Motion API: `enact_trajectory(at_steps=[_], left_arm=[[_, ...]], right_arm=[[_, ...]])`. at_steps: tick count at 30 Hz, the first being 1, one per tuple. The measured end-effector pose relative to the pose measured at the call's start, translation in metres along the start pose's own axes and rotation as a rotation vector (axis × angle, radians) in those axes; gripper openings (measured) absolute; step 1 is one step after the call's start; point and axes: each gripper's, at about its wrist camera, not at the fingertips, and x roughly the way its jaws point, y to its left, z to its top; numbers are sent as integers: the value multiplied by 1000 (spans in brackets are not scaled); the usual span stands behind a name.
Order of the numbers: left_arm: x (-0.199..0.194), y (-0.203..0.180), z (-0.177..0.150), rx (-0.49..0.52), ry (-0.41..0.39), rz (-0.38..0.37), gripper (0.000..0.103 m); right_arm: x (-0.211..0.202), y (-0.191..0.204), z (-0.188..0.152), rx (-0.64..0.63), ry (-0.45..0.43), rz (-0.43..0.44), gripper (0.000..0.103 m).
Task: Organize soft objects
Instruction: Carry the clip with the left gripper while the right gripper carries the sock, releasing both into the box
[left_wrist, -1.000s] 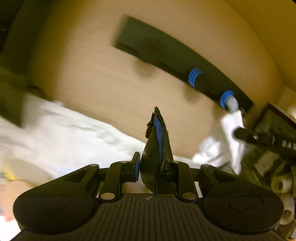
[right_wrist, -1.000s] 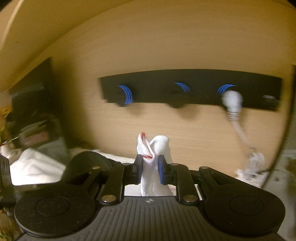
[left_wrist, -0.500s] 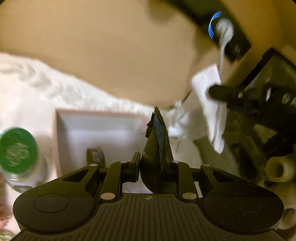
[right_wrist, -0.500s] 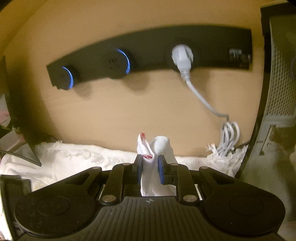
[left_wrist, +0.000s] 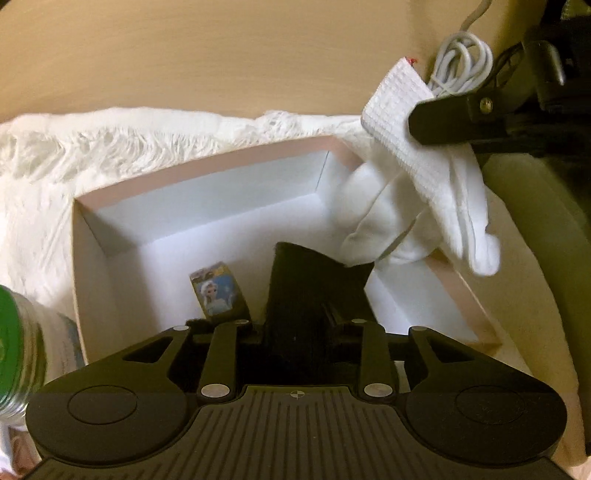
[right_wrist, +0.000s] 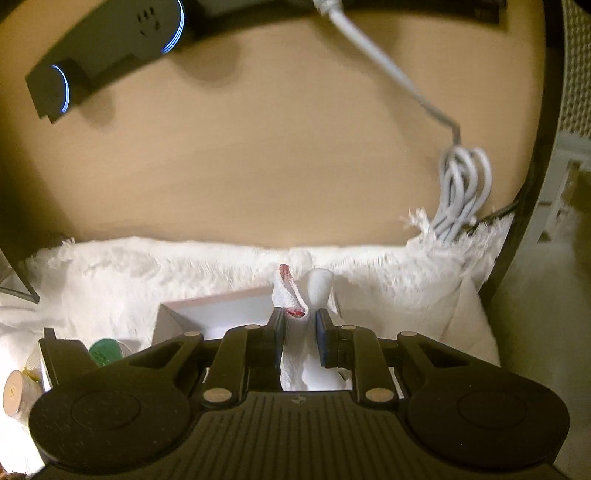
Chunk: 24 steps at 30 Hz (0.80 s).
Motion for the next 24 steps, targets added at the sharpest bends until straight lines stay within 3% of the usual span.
enact_trajectory(at_steps=[4, 8, 12, 17, 24], left_arm=[[-17, 14, 3, -71, -54, -82, 31], [-60, 28, 5, -68, -159, -99, 31], [-98, 43, 4, -100, -222, -62, 31], [-117, 60, 4, -186, -252, -63, 31], [-143, 74, -14, -257, -260, -55, 31]], right_arm=[[8, -3, -4, 9, 24, 1, 18], [22, -9, -12, 35, 59, 15, 18], [45, -7, -26, 47, 141, 34, 18], [84, 9, -47, 21, 278, 37, 18], [93, 9, -45, 27, 297, 34, 18]])
